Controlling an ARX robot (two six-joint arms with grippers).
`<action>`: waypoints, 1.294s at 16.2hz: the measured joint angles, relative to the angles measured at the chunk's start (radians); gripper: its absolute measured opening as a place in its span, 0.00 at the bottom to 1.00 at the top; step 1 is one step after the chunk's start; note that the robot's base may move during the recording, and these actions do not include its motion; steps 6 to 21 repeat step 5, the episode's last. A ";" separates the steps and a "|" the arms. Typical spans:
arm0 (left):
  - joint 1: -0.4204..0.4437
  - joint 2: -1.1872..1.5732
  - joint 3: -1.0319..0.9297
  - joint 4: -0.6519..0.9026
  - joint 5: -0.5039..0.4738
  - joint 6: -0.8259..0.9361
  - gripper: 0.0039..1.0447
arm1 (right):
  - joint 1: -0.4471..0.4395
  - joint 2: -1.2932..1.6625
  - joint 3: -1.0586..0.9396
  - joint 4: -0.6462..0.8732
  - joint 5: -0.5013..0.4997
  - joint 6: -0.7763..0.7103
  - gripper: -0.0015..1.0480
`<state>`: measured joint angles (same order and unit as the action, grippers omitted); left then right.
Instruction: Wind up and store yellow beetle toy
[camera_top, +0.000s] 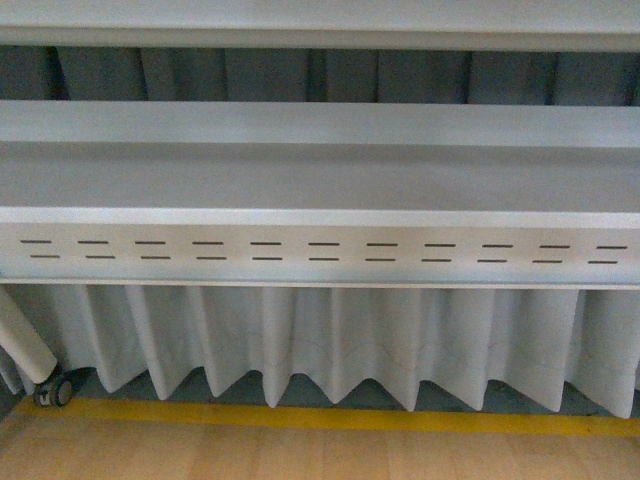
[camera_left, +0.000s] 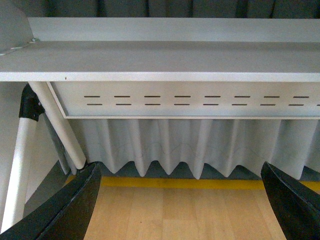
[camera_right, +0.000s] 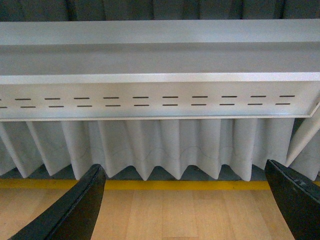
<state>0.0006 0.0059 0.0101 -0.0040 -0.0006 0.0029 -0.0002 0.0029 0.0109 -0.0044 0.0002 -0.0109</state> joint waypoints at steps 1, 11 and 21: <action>0.000 0.000 0.000 0.000 0.000 0.000 0.94 | 0.000 0.000 0.000 0.000 0.000 0.000 0.94; 0.000 0.000 0.000 0.000 0.000 0.000 0.94 | 0.000 0.000 0.000 0.000 0.000 0.000 0.94; 0.000 0.000 0.000 0.000 0.000 0.000 0.94 | 0.000 0.000 0.000 0.000 0.000 0.000 0.94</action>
